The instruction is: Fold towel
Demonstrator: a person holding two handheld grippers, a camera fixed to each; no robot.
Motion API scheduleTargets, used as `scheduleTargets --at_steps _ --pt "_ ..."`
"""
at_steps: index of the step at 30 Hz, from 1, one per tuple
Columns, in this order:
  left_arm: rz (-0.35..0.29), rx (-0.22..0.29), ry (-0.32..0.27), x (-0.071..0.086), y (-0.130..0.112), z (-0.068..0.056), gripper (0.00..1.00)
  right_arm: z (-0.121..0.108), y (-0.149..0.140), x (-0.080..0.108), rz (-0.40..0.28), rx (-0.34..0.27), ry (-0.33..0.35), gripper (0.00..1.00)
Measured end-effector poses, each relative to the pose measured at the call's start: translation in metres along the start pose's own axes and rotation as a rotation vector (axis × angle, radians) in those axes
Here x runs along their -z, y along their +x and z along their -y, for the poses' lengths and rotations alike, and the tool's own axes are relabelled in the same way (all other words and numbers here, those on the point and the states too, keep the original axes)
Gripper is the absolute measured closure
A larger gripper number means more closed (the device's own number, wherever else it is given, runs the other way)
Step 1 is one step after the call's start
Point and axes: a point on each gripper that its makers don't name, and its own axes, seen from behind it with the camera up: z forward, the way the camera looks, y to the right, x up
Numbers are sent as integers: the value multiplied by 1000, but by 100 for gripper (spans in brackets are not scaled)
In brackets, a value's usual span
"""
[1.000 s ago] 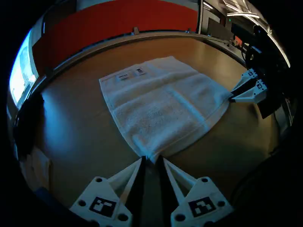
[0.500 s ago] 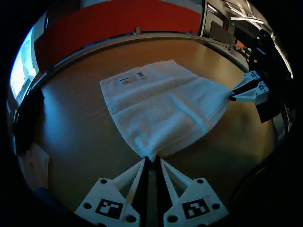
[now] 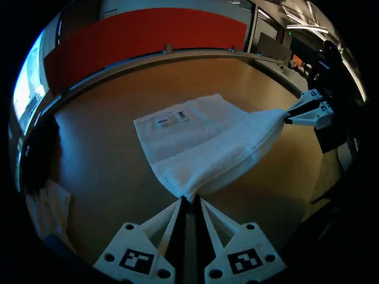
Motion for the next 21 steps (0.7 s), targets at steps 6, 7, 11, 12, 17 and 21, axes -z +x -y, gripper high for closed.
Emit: scheduleTargets --at_steps 6,7,11,12,17,21 --pt "-4 8 -14 21 4 -13 88 3 10 20 -12 13 0 87" --pt "-4 11 -16 24 4 -14 88 4 11 23 -14 16 0 87" --pt "-5 24 -19 34 4 -20 88 8 14 34 -18 22 7 87" --pt "-6 26 -20 37 5 -21 88 9 14 37 -19 22 9 87" --pt "-6 31 -28 50 5 -28 88 14 16 49 -20 21 17 87" --pt "3 33 -32 55 2 -33 88 17 14 54 -15 28 23 87"
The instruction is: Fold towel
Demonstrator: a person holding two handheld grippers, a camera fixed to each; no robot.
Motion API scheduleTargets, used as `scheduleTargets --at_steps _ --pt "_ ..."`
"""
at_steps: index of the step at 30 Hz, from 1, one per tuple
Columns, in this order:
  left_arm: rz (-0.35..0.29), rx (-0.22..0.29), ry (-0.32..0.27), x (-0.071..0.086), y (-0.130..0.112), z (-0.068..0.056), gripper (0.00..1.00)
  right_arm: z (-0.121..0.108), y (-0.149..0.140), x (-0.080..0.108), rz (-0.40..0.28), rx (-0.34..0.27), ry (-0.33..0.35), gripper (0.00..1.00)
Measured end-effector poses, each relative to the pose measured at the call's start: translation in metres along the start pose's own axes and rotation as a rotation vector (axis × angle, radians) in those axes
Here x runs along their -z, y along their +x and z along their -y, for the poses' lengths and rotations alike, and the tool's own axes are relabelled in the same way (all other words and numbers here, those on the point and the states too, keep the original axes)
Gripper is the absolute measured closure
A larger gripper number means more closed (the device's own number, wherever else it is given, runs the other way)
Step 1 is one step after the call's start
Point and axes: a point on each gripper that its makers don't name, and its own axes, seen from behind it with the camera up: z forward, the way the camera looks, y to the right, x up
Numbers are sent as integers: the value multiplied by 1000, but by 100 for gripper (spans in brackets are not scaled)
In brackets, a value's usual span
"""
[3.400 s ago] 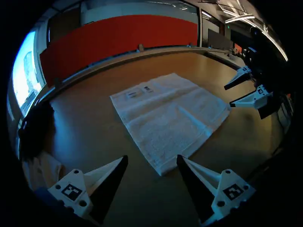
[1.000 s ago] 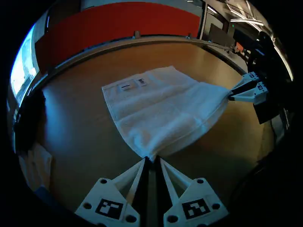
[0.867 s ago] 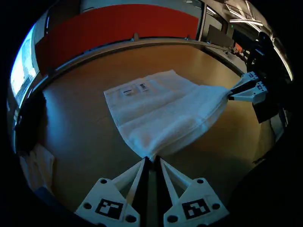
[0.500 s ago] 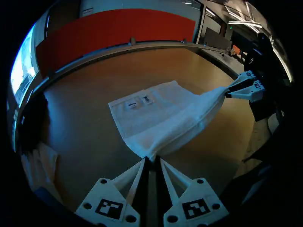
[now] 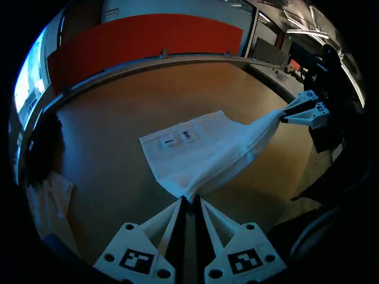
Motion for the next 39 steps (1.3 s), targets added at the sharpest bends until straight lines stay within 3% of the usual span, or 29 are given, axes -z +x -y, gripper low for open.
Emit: scheduleTargets --at_steps 8,12,31,39 --pt "8 4 -1 0 -4 -7 89 -1 -3 -1 12 16 -3 87" --pt "5 4 3 -4 1 -5 88 -6 -1 -4 15 20 -5 87" --pt "15 10 34 -54 37 38 88 -50 11 -51 40 4 -48 87" --pt "48 14 39 -74 42 47 89 -64 7 -67 64 -5 -57 87"
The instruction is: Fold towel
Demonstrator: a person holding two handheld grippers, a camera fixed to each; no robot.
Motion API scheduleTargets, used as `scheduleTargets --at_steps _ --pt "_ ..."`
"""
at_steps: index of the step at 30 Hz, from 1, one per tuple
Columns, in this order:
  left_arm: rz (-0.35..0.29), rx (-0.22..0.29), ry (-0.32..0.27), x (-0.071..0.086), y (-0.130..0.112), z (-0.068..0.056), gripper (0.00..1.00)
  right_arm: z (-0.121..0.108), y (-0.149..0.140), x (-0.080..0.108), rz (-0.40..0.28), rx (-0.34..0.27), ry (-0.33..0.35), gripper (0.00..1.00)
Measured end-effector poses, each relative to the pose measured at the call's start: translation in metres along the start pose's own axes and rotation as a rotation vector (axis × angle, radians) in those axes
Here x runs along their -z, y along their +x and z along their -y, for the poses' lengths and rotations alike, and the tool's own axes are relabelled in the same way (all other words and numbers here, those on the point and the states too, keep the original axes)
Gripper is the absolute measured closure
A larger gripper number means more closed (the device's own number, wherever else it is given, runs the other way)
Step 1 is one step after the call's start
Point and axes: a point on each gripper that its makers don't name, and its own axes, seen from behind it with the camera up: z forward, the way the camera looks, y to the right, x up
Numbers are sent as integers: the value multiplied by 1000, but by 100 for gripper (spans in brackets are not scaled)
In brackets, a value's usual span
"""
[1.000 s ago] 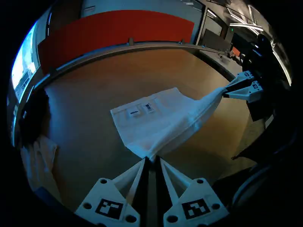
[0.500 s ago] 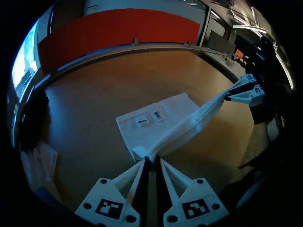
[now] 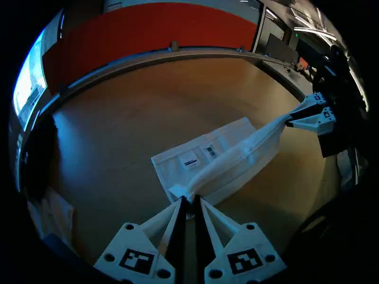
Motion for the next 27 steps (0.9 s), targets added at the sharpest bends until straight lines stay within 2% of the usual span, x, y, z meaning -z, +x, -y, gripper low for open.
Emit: scheduleTargets --at_steps 13,20,27 --pt "19 10 3 -24 -4 5 87 -8 -12 -16 27 -34 4 87" --pt "18 24 28 -45 -7 14 79 -13 -23 -34 45 -54 -1 87" --pt "21 13 56 -60 -7 22 74 -22 -31 -49 58 -92 -14 82"
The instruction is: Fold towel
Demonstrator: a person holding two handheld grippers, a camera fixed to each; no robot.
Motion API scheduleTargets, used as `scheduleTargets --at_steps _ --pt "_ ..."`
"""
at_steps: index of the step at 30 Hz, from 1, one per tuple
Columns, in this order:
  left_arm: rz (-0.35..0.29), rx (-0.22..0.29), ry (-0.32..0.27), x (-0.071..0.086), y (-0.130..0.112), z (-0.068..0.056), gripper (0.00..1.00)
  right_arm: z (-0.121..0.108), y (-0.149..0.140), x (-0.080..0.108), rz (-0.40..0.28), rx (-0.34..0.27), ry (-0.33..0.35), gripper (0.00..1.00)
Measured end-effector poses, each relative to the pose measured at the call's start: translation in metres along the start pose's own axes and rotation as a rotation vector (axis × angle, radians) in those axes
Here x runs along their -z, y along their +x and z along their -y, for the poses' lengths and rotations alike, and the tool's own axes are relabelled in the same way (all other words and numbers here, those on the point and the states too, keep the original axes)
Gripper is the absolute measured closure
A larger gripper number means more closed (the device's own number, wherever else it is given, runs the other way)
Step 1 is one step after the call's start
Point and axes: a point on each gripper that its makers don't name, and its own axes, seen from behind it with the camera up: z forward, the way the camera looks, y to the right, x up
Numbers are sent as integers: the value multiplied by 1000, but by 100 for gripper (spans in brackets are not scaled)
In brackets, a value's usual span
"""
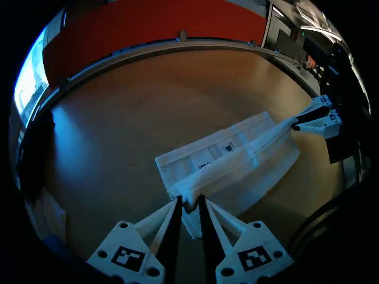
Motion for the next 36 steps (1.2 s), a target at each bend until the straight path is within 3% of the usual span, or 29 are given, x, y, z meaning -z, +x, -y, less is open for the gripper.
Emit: scheduleTargets --at_steps 14,18,20,22,26,28,36 --pt "-9 0 31 -15 17 15 69 -21 6 -16 8 -29 -66 63" --pt "-12 7 35 -15 20 18 51 -25 9 -17 3 -29 -80 53" --pt "-12 10 37 -14 21 20 30 -27 9 -17 4 -27 -86 48" --pt "-11 10 33 -13 21 20 15 -28 9 -17 8 -24 -89 42" --pt "-11 7 30 -12 21 20 5 -30 9 -16 7 -23 -99 26" --pt "-14 7 28 -11 20 20 4 -31 8 -15 4 -24 -102 15" --pt "-21 13 16 -7 19 16 4 -28 7 -10 -4 -34 -106 14"
